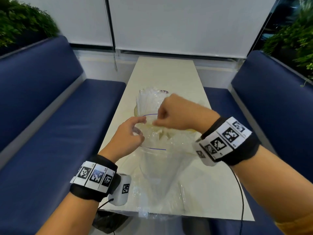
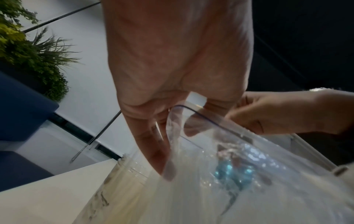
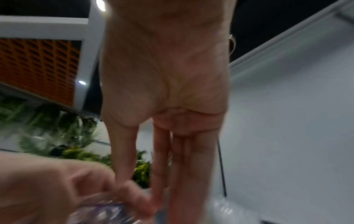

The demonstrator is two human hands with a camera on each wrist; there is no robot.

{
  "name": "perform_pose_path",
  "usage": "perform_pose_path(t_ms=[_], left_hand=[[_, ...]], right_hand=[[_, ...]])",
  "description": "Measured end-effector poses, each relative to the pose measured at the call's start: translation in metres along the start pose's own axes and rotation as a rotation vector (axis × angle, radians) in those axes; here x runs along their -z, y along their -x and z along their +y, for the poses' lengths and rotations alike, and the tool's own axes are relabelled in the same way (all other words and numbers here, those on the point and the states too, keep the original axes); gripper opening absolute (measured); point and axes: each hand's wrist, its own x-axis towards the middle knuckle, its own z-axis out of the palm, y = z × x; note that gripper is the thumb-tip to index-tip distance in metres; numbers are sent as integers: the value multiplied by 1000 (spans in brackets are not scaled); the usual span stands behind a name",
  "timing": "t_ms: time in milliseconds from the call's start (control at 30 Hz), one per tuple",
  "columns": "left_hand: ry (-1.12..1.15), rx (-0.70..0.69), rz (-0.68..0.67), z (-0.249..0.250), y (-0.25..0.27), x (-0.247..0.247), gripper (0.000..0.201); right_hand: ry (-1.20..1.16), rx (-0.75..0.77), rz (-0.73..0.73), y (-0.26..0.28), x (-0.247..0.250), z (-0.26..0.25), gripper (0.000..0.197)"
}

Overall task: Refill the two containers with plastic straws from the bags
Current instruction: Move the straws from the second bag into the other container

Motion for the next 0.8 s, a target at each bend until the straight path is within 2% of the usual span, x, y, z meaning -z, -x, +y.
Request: perform_pose_path(t_ms=[100, 167, 233, 367, 500, 600, 733, 800], left_hand=[[14, -6, -50, 0, 2, -2, 75], [32, -13, -66, 0, 2, -4, 78], [87, -18, -74, 0, 4, -6, 77], [154, -26, -67, -2, 6, -8, 76], [110, -25, 23, -7, 7, -7, 68], [50, -64, 75, -9, 8, -9, 59], [-9, -36, 64, -11, 5, -10, 54], [-34, -40, 31, -12, 4, -10, 59]], right_hand=[[184, -75, -208, 2, -28, -9, 74], [158, -73, -232, -1, -46, -10, 90], [109, -84, -211, -6, -64, -9, 96], [83, -132, -53, -13, -96, -9, 82], [-14, -59, 30, -13, -105, -2, 56], [-106, -7, 67, -11, -98, 2, 44], [-213, 13, 123, -9, -72, 5, 41], [-250, 26, 186, -7, -52, 4, 37]])
